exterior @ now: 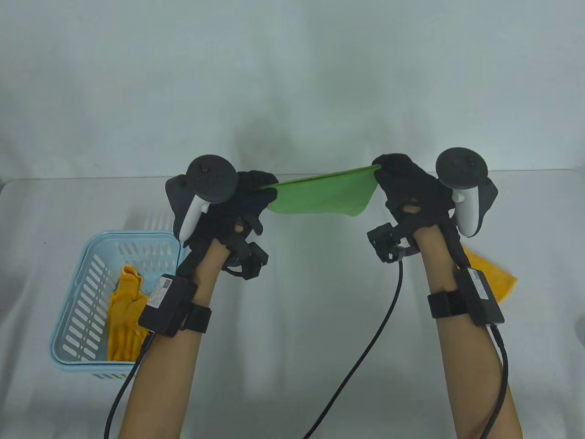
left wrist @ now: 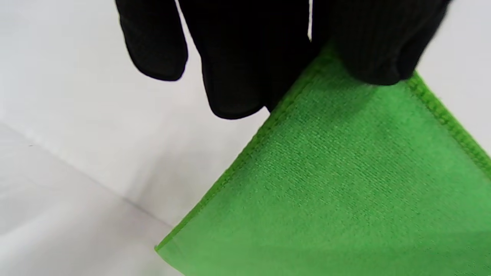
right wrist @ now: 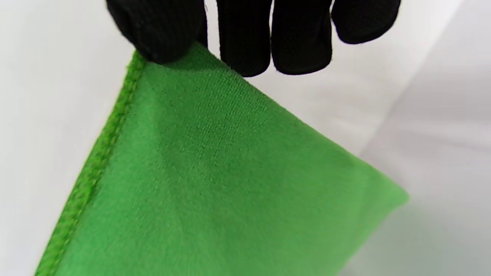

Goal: Roll square towel into towel roll

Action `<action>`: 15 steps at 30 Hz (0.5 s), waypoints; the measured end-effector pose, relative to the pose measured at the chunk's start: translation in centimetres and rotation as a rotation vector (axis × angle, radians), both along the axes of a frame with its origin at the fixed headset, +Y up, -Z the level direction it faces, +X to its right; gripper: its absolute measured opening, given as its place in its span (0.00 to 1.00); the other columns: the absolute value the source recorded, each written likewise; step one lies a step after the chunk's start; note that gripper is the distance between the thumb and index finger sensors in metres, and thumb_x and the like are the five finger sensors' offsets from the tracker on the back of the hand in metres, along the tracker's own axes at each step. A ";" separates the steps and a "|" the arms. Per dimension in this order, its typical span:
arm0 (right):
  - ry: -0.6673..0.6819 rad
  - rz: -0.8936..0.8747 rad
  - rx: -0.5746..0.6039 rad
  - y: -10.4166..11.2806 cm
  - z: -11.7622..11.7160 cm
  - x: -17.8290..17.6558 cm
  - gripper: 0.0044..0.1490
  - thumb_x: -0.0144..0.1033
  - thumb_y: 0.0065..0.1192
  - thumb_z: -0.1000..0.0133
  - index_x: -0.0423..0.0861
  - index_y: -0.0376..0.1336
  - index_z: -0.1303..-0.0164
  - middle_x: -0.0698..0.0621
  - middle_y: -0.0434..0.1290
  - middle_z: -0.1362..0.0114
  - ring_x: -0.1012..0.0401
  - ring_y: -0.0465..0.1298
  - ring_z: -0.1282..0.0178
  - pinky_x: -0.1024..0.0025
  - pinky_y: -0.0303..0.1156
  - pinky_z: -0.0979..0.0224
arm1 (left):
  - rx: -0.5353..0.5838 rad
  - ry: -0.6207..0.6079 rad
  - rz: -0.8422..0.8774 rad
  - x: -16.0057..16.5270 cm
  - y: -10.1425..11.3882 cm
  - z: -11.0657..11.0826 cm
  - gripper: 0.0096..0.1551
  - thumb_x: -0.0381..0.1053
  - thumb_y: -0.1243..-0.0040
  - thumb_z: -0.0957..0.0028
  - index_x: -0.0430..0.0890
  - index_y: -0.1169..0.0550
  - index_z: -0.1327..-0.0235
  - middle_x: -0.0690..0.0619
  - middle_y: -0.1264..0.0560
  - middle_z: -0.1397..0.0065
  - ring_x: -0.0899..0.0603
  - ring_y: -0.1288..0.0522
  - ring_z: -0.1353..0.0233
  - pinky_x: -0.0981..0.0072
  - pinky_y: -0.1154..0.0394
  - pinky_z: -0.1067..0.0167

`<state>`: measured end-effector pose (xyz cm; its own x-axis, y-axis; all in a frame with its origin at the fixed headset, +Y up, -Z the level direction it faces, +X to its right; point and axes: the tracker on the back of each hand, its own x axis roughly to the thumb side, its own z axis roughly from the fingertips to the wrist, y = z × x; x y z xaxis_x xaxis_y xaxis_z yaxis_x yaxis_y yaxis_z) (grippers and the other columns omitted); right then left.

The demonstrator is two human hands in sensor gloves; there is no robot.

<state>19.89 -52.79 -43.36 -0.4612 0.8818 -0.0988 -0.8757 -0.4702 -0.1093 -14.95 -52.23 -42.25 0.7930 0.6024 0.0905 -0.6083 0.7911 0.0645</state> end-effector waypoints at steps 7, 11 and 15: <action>0.058 0.005 -0.101 -6.6 1.8 0.0 0.24 0.46 0.63 0.54 0.64 0.68 0.47 0.54 0.71 0.30 0.50 0.73 0.31 0.45 0.66 0.29 | -0.132 -0.055 -0.031 -0.2 -6.1 1.3 0.23 0.58 0.36 0.58 0.62 0.17 0.47 0.61 0.19 0.37 0.47 0.18 0.34 0.43 0.29 0.31; 0.106 0.006 -0.132 -9.7 3.8 0.2 0.24 0.45 0.63 0.54 0.63 0.68 0.46 0.54 0.72 0.31 0.49 0.73 0.32 0.45 0.66 0.29 | -0.191 -0.119 -0.083 -0.2 -8.4 2.7 0.23 0.57 0.35 0.58 0.60 0.17 0.48 0.60 0.18 0.38 0.46 0.17 0.37 0.43 0.28 0.32; 0.161 0.028 -0.173 -12.5 6.4 0.6 0.24 0.45 0.63 0.54 0.62 0.68 0.46 0.54 0.73 0.32 0.49 0.74 0.33 0.45 0.67 0.30 | -0.229 -0.156 -0.136 0.1 -10.5 4.9 0.23 0.57 0.35 0.58 0.60 0.17 0.48 0.59 0.18 0.39 0.46 0.17 0.37 0.44 0.27 0.32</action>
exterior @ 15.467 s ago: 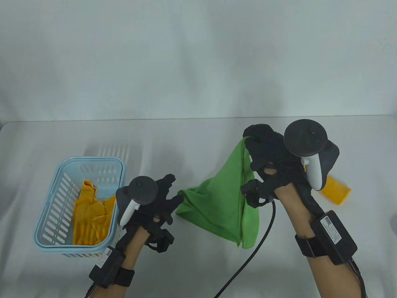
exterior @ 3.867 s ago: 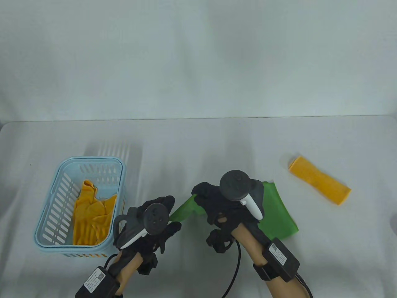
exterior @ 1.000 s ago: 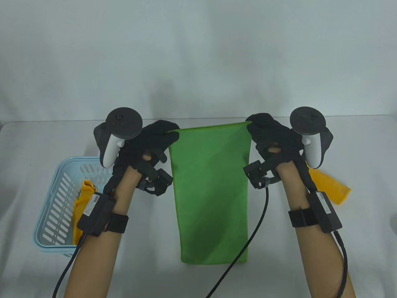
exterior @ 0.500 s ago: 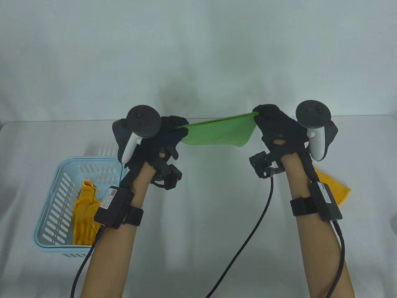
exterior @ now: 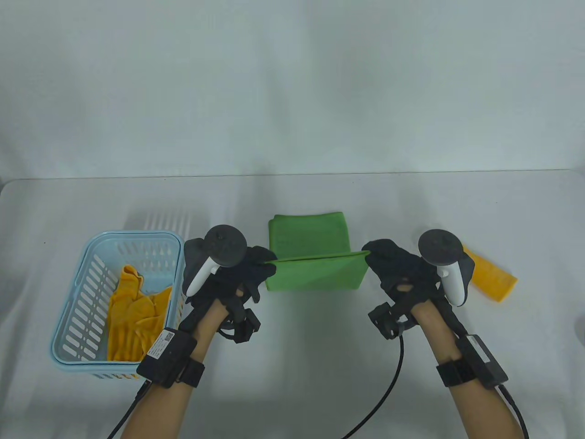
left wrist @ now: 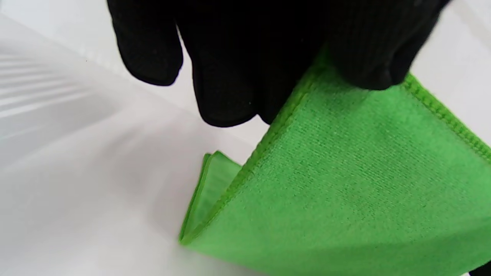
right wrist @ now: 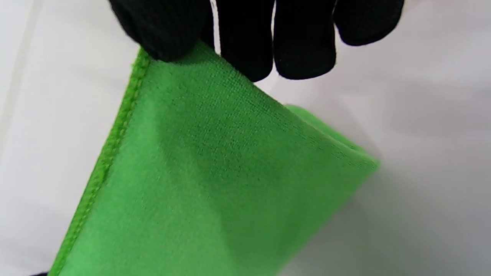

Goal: Roll square towel into towel roll

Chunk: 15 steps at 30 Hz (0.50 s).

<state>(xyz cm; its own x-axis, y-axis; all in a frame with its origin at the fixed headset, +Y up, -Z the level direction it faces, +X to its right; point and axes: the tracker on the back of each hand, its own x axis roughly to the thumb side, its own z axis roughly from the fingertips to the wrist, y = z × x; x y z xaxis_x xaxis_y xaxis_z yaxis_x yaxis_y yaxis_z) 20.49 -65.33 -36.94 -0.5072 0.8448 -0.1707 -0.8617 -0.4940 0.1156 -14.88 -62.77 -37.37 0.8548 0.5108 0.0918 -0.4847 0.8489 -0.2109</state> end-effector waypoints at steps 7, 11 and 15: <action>0.126 0.096 -0.083 -3.2 3.7 0.2 0.24 0.45 0.65 0.55 0.59 0.68 0.46 0.54 0.74 0.34 0.49 0.75 0.34 0.45 0.67 0.30 | -0.076 -0.098 -0.132 0.6 -3.7 3.7 0.24 0.56 0.35 0.59 0.59 0.17 0.48 0.59 0.18 0.38 0.45 0.17 0.37 0.44 0.27 0.33; 0.198 0.168 -0.139 -5.1 4.8 -0.2 0.24 0.44 0.65 0.55 0.59 0.68 0.47 0.54 0.75 0.34 0.49 0.75 0.34 0.44 0.67 0.30 | -0.108 -0.140 -0.182 0.8 -5.7 5.1 0.24 0.56 0.35 0.59 0.59 0.17 0.47 0.58 0.18 0.38 0.45 0.17 0.37 0.44 0.27 0.33; 0.254 0.215 -0.185 -6.3 5.1 -0.6 0.25 0.44 0.66 0.55 0.59 0.68 0.47 0.54 0.75 0.34 0.49 0.75 0.34 0.44 0.67 0.30 | -0.134 -0.182 -0.236 1.1 -7.2 5.6 0.24 0.56 0.34 0.59 0.59 0.16 0.48 0.58 0.18 0.38 0.44 0.17 0.37 0.43 0.27 0.33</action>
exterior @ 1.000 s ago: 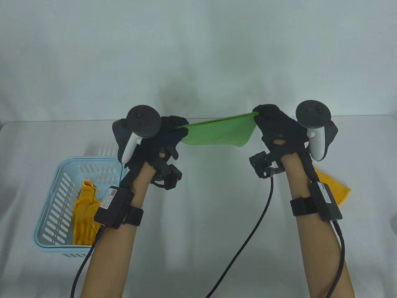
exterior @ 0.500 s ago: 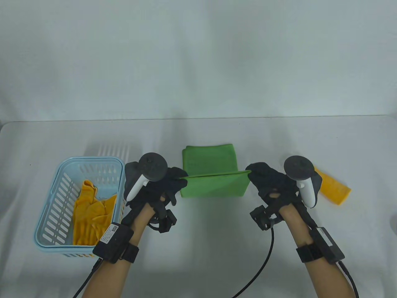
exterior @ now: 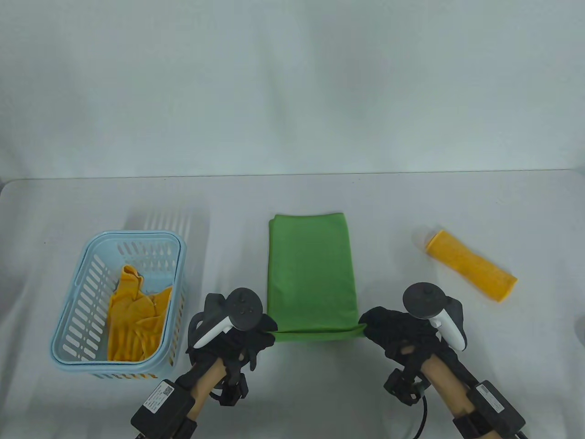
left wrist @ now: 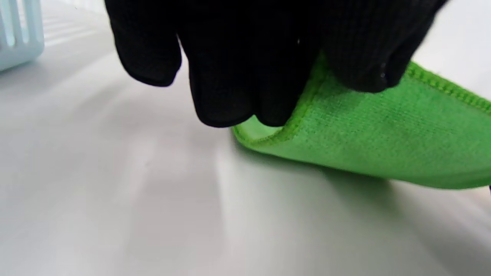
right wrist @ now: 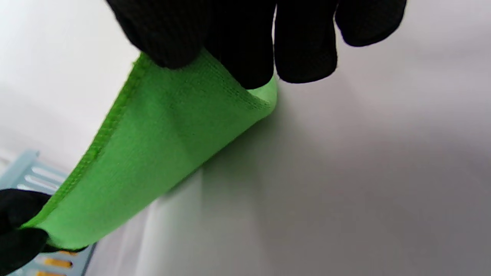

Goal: Roll square towel into towel roll

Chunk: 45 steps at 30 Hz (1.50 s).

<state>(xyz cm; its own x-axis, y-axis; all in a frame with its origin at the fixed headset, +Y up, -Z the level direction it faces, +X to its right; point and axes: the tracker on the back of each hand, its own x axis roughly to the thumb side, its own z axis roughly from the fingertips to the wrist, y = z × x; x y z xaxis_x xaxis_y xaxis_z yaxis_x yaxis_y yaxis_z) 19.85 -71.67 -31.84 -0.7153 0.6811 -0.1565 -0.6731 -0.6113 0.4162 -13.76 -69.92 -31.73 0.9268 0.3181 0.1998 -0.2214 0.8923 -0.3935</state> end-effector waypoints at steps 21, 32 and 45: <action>0.087 0.141 -0.202 -3.4 0.3 -1.0 0.24 0.46 0.67 0.57 0.57 0.70 0.49 0.55 0.74 0.36 0.51 0.72 0.36 0.48 0.66 0.30 | -0.262 -0.063 -0.104 0.1 -4.5 -1.1 0.24 0.58 0.34 0.60 0.57 0.15 0.50 0.57 0.16 0.43 0.44 0.16 0.44 0.43 0.27 0.34; -0.118 0.234 -0.124 -4.0 -0.4 -1.4 0.25 0.48 0.64 0.56 0.55 0.69 0.49 0.54 0.78 0.47 0.54 0.77 0.50 0.51 0.71 0.41 | -0.117 0.123 -0.126 0.3 -4.9 -2.3 0.23 0.62 0.36 0.60 0.58 0.16 0.53 0.58 0.17 0.47 0.47 0.16 0.48 0.46 0.26 0.34; -0.162 0.341 -0.052 -4.3 -0.6 -2.0 0.26 0.51 0.65 0.58 0.54 0.70 0.51 0.56 0.80 0.58 0.57 0.79 0.59 0.53 0.74 0.48 | 0.082 0.178 -0.289 1.5 -5.1 -1.8 0.23 0.65 0.37 0.62 0.59 0.17 0.55 0.60 0.18 0.49 0.49 0.17 0.50 0.47 0.26 0.34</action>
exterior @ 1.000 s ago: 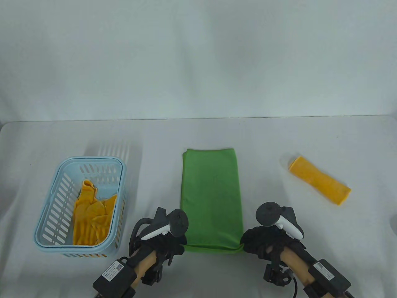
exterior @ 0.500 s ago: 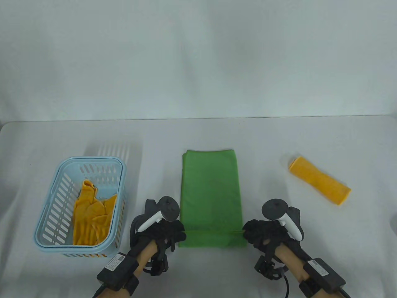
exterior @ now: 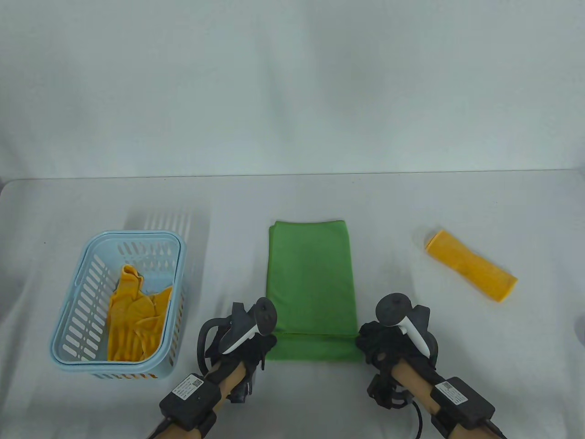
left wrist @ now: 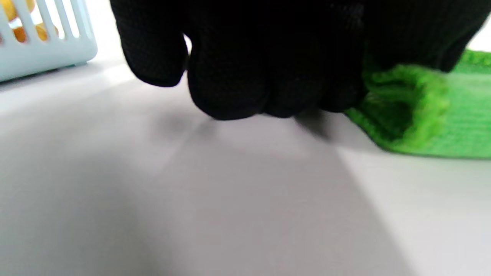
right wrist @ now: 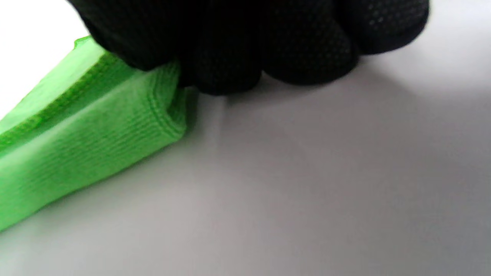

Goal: Roll square towel into towel roll

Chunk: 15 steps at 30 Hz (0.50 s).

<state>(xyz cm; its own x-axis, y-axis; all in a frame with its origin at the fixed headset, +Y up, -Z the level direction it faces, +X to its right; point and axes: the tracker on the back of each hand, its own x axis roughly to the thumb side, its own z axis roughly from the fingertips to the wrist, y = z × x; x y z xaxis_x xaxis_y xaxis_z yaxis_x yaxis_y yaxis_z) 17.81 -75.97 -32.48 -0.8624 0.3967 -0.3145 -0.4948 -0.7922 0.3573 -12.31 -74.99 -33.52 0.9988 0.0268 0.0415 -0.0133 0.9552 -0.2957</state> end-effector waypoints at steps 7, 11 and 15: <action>-0.065 -0.067 -0.009 0.5 0.0 1.2 0.33 0.55 0.65 0.59 0.54 0.66 0.44 0.55 0.78 0.49 0.56 0.78 0.53 0.52 0.73 0.43 | 0.021 0.071 0.016 -1.2 0.4 -0.2 0.29 0.66 0.40 0.60 0.58 0.19 0.46 0.58 0.18 0.44 0.48 0.17 0.47 0.46 0.27 0.34; -0.078 -0.106 0.027 1.3 0.1 1.7 0.38 0.55 0.65 0.60 0.53 0.63 0.39 0.53 0.76 0.41 0.53 0.78 0.45 0.49 0.71 0.38 | 0.028 0.078 0.048 -1.7 0.8 -0.2 0.33 0.66 0.40 0.61 0.57 0.20 0.41 0.58 0.19 0.40 0.47 0.17 0.44 0.45 0.27 0.34; -0.028 -0.099 0.100 2.7 0.7 1.1 0.41 0.55 0.66 0.60 0.53 0.62 0.37 0.53 0.75 0.36 0.51 0.77 0.40 0.47 0.70 0.35 | 0.089 0.017 0.049 -1.0 2.1 0.4 0.38 0.69 0.39 0.63 0.57 0.22 0.38 0.57 0.19 0.35 0.45 0.17 0.39 0.45 0.27 0.33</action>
<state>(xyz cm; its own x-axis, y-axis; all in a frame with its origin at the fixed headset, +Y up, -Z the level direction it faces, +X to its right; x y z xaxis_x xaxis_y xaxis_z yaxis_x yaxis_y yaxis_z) 18.90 -73.31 -31.81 -0.8089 0.5099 -0.2926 -0.5808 -0.7703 0.2634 -13.34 -72.89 -33.17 0.9969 0.0729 0.0292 -0.0652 0.9757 -0.2093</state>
